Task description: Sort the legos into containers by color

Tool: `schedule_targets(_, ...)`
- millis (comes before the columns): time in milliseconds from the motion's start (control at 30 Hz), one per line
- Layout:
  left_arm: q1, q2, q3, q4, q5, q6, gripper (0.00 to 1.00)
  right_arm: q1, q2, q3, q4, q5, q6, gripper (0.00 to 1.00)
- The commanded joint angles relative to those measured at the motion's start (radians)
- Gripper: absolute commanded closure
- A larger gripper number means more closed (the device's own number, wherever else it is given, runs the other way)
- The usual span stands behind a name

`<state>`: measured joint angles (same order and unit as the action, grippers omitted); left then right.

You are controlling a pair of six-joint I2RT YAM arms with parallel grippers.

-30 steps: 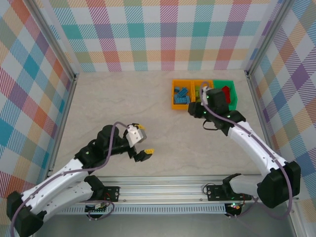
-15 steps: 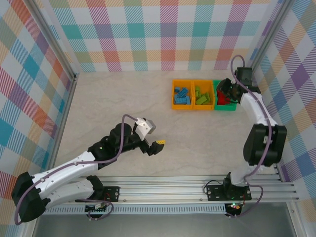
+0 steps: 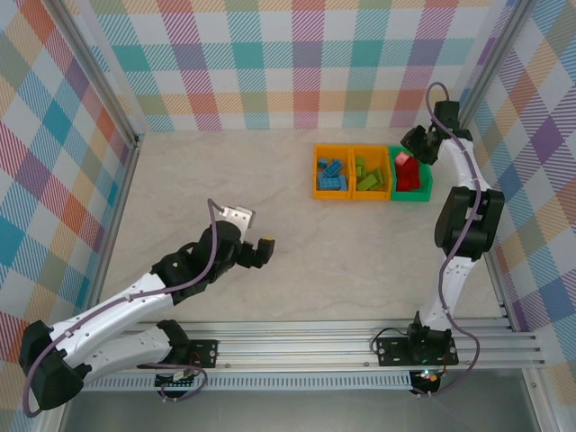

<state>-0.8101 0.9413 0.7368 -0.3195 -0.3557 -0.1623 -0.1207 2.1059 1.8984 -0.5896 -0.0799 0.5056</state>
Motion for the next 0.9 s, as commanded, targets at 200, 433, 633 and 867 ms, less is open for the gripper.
schedule_targets(200, 0.167, 0.071, 0.022, -0.002, -0.167, 0.144, 0.0, -0.003, -0.193, -0.15, -0.049, -0.038, -0.099, 0.35)
schedule_targets(433, 0.375, 0.126, -0.093, 0.266, -0.125, 0.213, 0.0, -0.001, -0.654, -0.751, 0.258, 0.04, -0.118, 0.13)
schedule_targets(633, 0.516, 0.144, -0.182, 0.391, -0.047, 0.223, 0.0, 0.018, -0.946, -1.334, 0.828, 0.209, -0.307, 0.0)
schedule_targets(867, 0.631, 0.164, -0.325, 0.617, 0.105, 0.228, 0.0, 0.04, -0.756, -1.451, 1.097, 0.207, -0.339, 0.0)
